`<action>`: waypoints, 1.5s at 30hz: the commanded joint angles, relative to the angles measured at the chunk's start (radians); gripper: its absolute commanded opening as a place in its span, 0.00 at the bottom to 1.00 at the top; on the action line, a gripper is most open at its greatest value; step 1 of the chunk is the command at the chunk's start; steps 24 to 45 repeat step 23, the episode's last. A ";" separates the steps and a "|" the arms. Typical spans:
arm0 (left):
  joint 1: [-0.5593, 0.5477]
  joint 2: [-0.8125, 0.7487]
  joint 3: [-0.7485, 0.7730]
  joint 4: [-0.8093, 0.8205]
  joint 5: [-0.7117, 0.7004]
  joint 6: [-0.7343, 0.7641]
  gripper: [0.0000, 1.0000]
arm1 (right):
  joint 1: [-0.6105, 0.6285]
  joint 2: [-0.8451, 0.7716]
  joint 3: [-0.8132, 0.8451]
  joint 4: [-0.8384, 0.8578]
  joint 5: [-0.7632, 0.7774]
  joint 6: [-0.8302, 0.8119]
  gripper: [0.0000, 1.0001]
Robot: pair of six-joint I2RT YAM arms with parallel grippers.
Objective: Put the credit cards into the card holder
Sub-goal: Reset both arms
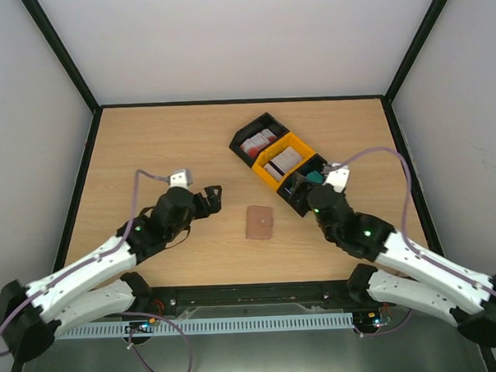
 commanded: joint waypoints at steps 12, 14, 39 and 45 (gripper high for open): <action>0.007 -0.465 0.223 -0.463 -0.354 0.092 1.00 | 0.002 -0.340 0.205 -0.443 0.307 0.016 0.98; 0.008 -0.502 0.236 -0.468 -0.362 0.114 1.00 | 0.002 -0.368 0.212 -0.459 0.314 0.024 0.99; 0.007 -0.587 0.252 -0.482 -0.370 0.222 1.00 | 0.002 -0.428 0.211 -0.478 0.343 0.061 0.99; 0.007 -0.587 0.252 -0.482 -0.370 0.222 1.00 | 0.002 -0.428 0.211 -0.478 0.343 0.061 0.99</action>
